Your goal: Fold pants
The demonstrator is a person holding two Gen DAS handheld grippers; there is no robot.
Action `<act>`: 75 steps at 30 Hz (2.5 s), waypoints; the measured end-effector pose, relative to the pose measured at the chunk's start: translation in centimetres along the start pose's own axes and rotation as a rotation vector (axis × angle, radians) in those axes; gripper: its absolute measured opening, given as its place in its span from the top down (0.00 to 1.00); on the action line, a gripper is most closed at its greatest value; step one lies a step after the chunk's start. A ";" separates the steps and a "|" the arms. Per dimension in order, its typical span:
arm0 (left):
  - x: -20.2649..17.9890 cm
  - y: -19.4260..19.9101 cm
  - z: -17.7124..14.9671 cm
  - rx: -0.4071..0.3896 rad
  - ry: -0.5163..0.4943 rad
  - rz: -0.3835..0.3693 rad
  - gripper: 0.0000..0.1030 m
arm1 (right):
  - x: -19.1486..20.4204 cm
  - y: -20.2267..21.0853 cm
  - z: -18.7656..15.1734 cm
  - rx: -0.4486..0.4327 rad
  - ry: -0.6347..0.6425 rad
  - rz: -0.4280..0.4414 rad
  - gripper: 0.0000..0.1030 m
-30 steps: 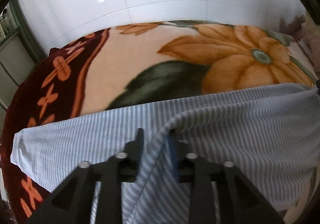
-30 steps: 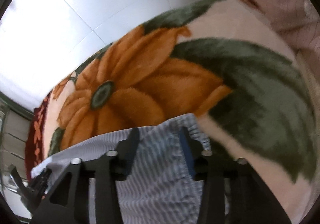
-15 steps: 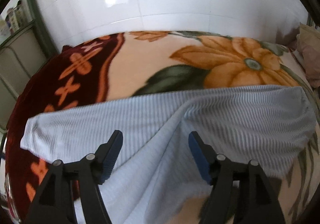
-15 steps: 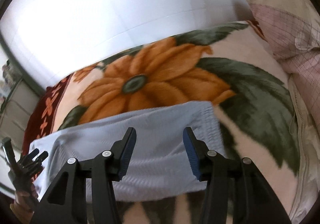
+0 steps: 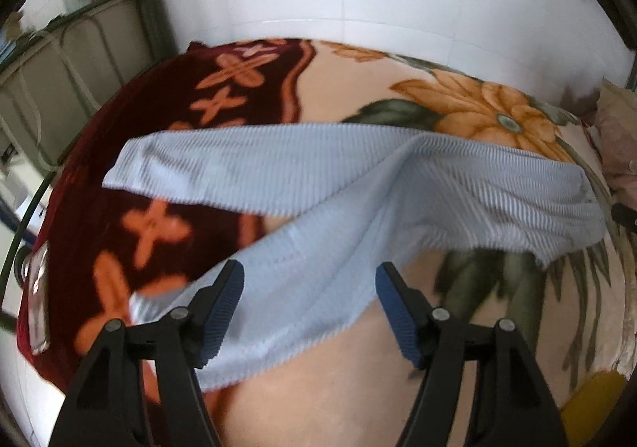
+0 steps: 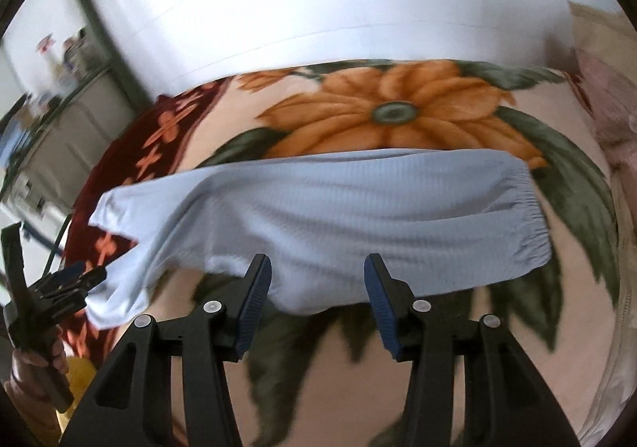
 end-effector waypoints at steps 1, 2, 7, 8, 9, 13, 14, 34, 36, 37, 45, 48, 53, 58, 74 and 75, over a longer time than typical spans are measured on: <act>0.6 0.5 -0.5 0.002 0.011 0.003 0.30 | 1.0 0.2 -0.4 0.001 0.009 0.007 0.52; 1.1 1.0 -0.9 0.000 0.020 0.000 0.30 | 1.6 0.3 -0.6 0.001 0.017 0.013 0.52; 3.6 3.7 -2.8 -0.008 0.047 -0.015 0.30 | 6.1 1.2 -2.3 0.004 0.053 0.018 0.52; 4.2 4.1 -3.1 -0.013 0.055 -0.016 0.29 | 7.3 1.4 -2.8 0.007 0.061 0.013 0.52; 4.7 4.5 -3.4 -0.016 0.066 -0.018 0.29 | 8.0 1.5 -3.1 0.007 0.065 0.012 0.52; 7.3 5.6 -4.6 -0.015 0.121 -0.049 0.28 | 11.2 1.9 -4.1 0.005 0.082 0.009 0.52; 8.2 5.9 -4.9 -0.026 0.136 -0.061 0.27 | 12.0 1.8 -4.2 0.006 0.087 0.008 0.52; 18.8 1.3 -9.4 0.056 0.304 -0.084 0.25 | 30.6 -9.2 -7.6 0.205 0.379 0.148 0.52; 19.2 0.2 -9.5 0.100 0.323 -0.119 0.25 | 31.4 -10.5 -8.1 0.227 0.384 0.168 0.52; 19.5 -0.2 -9.5 0.115 0.334 -0.141 0.25 | 31.7 -10.9 -8.3 0.235 0.378 0.174 0.52; 21.2 -1.0 -9.7 0.195 0.362 -0.110 0.25 | 34.3 -14.8 -8.8 0.310 0.278 0.253 0.52; 21.5 -0.7 -9.9 0.208 0.363 -0.096 0.25 | 35.1 -15.7 -8.3 0.315 0.247 0.253 0.52; 21.8 -0.8 -10.1 0.222 0.345 -0.064 0.25 | 35.8 -17.2 -8.6 0.353 0.229 0.245 0.52; 22.3 -1.3 -10.6 0.246 0.340 -0.047 0.25 | 36.7 -19.3 -9.4 0.390 0.264 0.192 0.51; 18.8 -1.8 -7.4 0.194 0.292 -0.111 0.25 | 28.5 -13.7 -2.9 0.284 0.220 0.245 0.90; 18.1 -2.1 -6.9 0.191 0.284 -0.122 0.25 | 27.6 -13.3 -2.4 0.272 0.218 0.228 0.90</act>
Point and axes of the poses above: each gripper's, at about its wrist camera, not at the fingertips, and y roughly against the way its jaws point, x to its left, z to its top, the point moved 1 cm from there along -y, roughly the way its jaws point, and after that the axes turned 2 degrees about x, right-handed, at the moved point
